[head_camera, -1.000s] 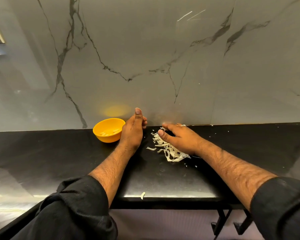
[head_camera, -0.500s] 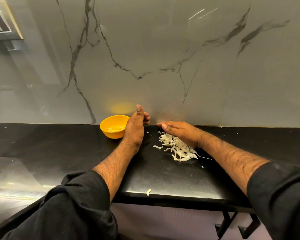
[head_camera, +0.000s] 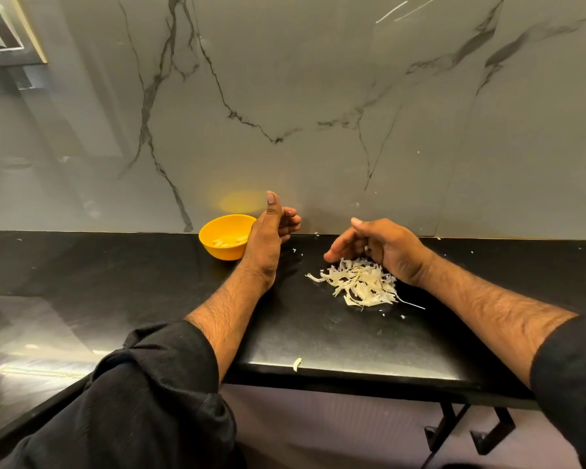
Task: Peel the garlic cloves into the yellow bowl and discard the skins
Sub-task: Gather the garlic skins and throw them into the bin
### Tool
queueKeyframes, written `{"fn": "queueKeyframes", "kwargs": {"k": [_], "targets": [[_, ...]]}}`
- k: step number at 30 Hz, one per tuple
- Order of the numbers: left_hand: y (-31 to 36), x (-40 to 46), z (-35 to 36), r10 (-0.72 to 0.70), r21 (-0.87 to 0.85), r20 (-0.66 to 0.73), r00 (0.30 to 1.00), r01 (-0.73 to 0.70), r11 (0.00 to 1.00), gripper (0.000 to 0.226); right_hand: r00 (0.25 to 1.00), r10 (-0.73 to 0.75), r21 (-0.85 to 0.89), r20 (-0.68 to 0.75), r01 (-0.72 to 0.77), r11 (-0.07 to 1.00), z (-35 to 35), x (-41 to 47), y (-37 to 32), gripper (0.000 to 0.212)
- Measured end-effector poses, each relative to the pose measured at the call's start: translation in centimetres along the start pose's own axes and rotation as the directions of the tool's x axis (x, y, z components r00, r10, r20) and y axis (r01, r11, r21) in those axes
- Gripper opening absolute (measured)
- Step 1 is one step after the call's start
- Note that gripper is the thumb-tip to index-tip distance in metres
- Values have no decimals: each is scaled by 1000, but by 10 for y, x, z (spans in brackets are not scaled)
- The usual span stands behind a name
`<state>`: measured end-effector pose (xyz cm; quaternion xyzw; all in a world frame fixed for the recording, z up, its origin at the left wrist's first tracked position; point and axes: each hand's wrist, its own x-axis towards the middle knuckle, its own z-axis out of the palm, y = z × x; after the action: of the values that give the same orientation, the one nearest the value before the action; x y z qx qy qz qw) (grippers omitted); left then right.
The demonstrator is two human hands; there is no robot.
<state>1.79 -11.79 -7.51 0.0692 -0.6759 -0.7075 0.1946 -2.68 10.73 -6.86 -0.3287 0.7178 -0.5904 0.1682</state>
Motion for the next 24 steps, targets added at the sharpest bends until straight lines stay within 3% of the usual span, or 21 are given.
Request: {"fn": "queueKeyframes", "kwargs": {"k": [2, 5, 10, 13, 19, 24], "targets": [[1, -1, -2, 1, -22, -24, 1000, -1, 1000, 83, 998, -28, -15, -55, 28, 1000, -2, 10, 2, 55], [2, -3, -4, -2, -42, -63, 998, -1, 999, 86, 999, -29, -127, -29, 25, 992, 2, 28, 2, 44], [2, -3, -3, 6, -54, -95, 995, -11, 998, 84, 982, 84, -278, 167, -35, 960, 24, 52, -5, 45], [2, -2, -2, 7, -53, -97, 995, -12, 999, 81, 968, 57, -349, 246, 33, 937, 23, 55, -3, 51], [3, -4, -2, 0, -50, -36, 999, -2, 999, 83, 937, -25, -252, 348, 119, 960, 5, 23, -1, 45], [6, -9, -1, -6, -43, 6, 1000, 6, 999, 84, 923, 9, 49, 384, -31, 998, -11, -6, -4, 50]]}}
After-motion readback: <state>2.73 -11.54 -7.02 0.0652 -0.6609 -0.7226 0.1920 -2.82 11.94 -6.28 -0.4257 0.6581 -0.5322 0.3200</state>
